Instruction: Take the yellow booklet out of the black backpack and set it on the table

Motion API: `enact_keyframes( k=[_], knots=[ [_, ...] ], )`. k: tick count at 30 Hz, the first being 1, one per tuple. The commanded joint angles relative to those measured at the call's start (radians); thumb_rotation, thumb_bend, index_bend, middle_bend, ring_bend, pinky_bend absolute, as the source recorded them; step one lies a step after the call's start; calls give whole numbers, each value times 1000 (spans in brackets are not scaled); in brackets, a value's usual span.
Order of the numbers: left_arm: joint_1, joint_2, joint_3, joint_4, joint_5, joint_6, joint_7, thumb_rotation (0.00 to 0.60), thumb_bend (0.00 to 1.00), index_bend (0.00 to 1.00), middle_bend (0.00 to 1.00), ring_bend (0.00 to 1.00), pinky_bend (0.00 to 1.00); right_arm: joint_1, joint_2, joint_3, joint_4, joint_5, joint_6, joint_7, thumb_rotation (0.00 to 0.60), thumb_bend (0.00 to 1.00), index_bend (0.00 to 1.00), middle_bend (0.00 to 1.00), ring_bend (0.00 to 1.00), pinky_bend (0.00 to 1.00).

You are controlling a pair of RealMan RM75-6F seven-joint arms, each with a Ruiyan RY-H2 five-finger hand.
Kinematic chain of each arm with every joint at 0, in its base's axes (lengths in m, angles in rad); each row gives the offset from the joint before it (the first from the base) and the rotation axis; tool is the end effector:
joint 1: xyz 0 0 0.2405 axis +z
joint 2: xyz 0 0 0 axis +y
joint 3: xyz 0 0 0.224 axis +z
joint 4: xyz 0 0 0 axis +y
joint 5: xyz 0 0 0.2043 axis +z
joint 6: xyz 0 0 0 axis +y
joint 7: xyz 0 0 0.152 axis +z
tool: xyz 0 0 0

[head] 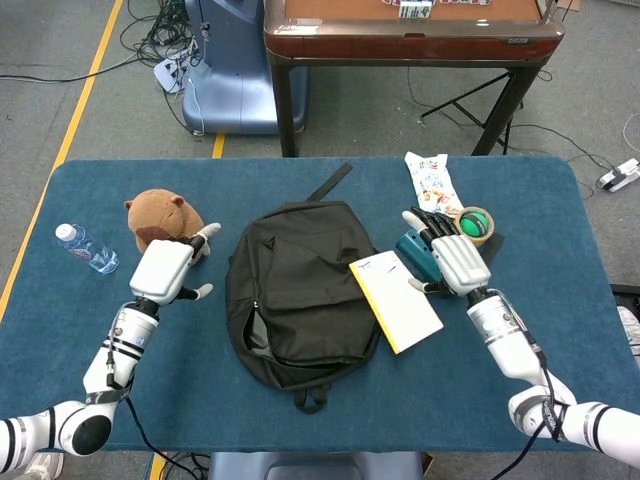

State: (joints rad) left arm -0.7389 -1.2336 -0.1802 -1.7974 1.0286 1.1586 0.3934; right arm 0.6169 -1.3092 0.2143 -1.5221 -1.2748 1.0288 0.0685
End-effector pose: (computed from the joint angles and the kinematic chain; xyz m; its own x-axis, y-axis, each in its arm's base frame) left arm -0.1122 0.3276 0.0833 0.4270 0.0887 0.8999 0.8729 -0.3004 -0.3845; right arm -0.1645 -0.3390 0.0726 0.2231 -0.1822 0.9576 -0.9444 -0.2840 0.1660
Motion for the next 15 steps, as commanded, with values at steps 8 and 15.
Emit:
enact_keyframes(
  k=[8, 15],
  knots=[
    [96, 56, 33, -9, 70, 88, -45, 600, 193, 177, 401, 442, 441, -116, 144, -21, -131, -39, 149, -20, 600, 180, 0, 87, 17, 14],
    [194, 93, 67, 12, 99, 161, -89, 600, 193, 196, 401, 442, 441, -239, 259, -93, -205, -86, 248, -29, 600, 233, 87, 198, 96, 91]
  ],
)
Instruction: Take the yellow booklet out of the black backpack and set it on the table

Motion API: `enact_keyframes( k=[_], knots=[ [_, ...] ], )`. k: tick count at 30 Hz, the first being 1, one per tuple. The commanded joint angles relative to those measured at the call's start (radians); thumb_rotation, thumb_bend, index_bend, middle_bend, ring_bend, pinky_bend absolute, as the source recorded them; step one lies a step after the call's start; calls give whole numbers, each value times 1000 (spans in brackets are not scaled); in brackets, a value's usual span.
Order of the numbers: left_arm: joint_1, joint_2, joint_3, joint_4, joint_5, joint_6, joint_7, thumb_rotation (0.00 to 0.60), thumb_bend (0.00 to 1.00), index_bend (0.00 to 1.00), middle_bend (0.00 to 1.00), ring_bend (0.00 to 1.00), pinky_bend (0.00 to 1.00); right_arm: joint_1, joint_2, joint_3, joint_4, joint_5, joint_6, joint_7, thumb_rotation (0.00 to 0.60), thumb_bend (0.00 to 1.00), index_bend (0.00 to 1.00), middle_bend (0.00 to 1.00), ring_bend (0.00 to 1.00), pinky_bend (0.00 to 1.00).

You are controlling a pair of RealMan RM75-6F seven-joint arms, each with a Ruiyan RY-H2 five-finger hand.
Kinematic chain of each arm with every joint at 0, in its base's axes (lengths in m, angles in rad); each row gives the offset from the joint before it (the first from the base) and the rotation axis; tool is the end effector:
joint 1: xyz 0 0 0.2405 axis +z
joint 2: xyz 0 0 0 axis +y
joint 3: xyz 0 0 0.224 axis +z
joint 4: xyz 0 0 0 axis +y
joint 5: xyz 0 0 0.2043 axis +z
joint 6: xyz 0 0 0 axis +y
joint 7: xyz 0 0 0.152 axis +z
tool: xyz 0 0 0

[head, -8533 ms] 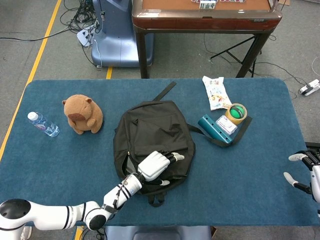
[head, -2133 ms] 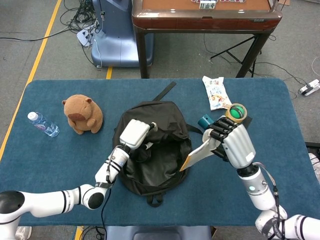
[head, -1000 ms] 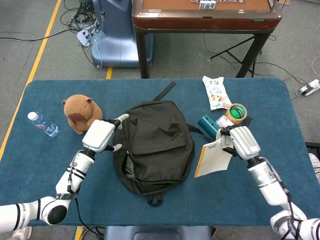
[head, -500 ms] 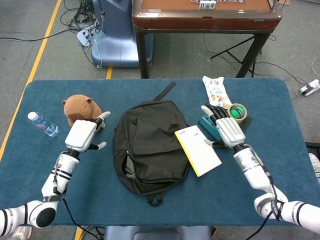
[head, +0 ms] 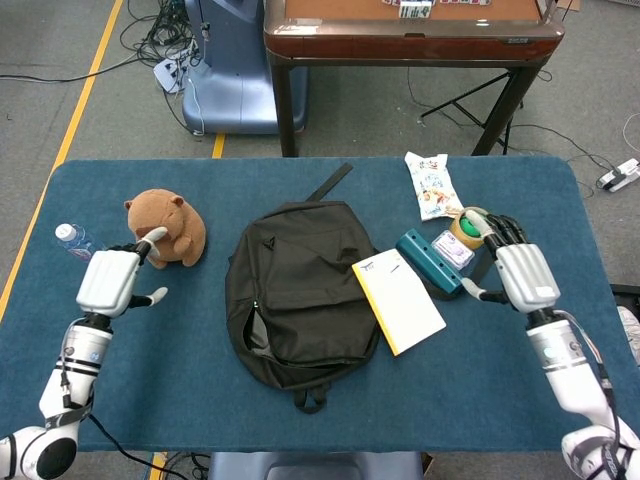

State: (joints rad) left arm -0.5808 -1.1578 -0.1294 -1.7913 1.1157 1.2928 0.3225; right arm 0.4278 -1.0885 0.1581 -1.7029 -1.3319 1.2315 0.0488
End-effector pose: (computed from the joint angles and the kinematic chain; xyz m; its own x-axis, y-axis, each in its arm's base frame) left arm -0.1678 0.3051 0.1187 0.4365 0.0130 0.8996 0.8882 -0.1653 -0.4286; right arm -0.2047 -0.2890 0.1389 0.2698 -0.0563 0.9613 -0.9483 -0.1887 0.2552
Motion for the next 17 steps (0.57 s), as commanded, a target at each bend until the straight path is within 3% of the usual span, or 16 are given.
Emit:
enact_keyframes(
  k=[1, 9, 17],
  knots=[
    [50, 20, 20, 5, 17, 40, -23, 600, 193, 200, 401, 442, 441, -66, 45, -47, -26, -40, 62, -10, 600, 237, 98, 205, 101, 97],
    [180, 30, 80, 1, 82, 168, -14, 600, 194, 221, 401, 442, 441, -204, 71, -135, -8, -140, 204, 5, 600, 299, 173, 271, 155, 132],
    [289, 32, 133, -33, 163, 271, 3, 600, 193, 236, 401, 442, 441, -305, 51, -173, 20, -178, 302, 78, 600, 345, 239, 331, 200, 164]
  ],
)
